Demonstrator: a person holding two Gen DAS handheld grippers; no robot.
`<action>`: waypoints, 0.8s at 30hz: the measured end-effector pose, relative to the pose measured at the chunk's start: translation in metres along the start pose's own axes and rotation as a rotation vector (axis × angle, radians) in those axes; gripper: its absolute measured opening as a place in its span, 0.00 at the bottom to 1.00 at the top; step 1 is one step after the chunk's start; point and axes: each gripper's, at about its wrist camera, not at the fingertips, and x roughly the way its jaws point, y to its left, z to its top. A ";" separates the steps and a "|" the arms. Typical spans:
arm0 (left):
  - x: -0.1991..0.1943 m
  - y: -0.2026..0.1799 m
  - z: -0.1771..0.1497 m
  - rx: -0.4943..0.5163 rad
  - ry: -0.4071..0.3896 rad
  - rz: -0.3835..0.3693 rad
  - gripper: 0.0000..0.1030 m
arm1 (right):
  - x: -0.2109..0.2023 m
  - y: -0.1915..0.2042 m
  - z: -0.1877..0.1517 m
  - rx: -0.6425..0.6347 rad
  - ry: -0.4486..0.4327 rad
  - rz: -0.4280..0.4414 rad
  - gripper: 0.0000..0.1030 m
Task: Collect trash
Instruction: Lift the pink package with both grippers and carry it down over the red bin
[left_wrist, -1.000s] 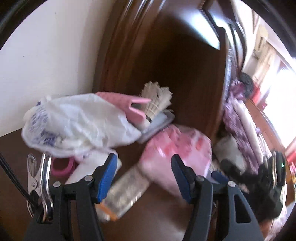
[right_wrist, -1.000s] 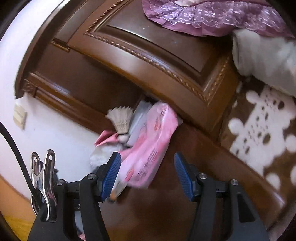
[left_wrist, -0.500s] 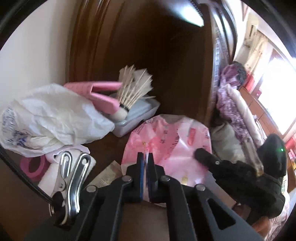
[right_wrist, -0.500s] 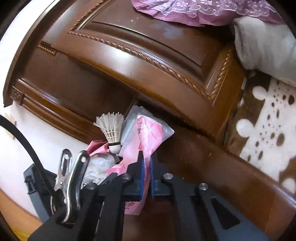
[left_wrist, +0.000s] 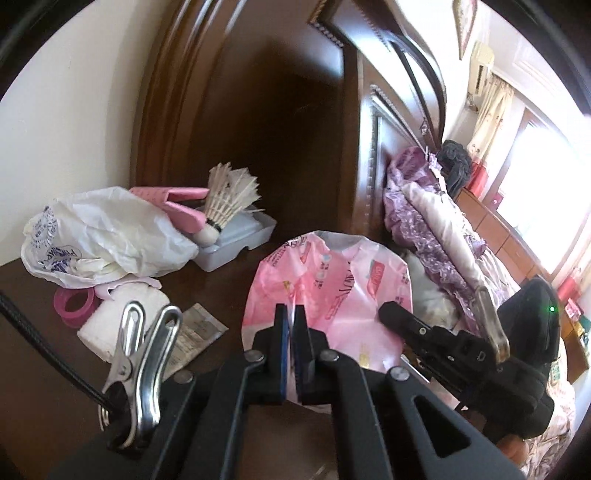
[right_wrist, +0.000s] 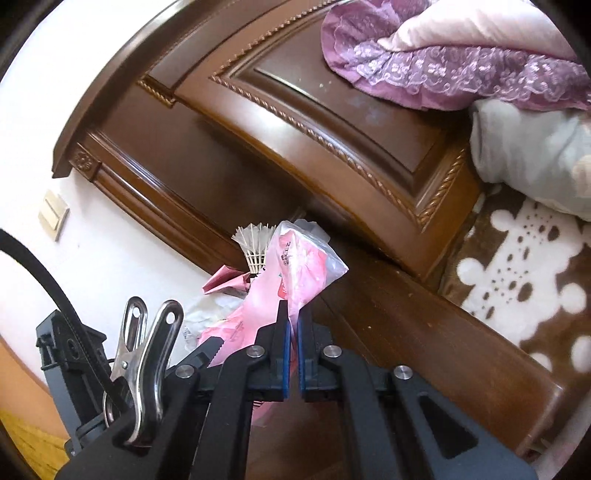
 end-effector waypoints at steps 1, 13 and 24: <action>-0.002 -0.004 0.000 0.006 -0.010 0.002 0.02 | -0.003 -0.001 0.001 0.004 -0.005 0.003 0.04; 0.004 -0.035 -0.013 0.045 -0.026 -0.009 0.02 | -0.028 -0.013 0.010 -0.004 -0.022 -0.011 0.04; -0.010 -0.057 -0.028 0.084 -0.029 -0.060 0.03 | -0.072 0.007 0.004 -0.171 -0.076 -0.099 0.04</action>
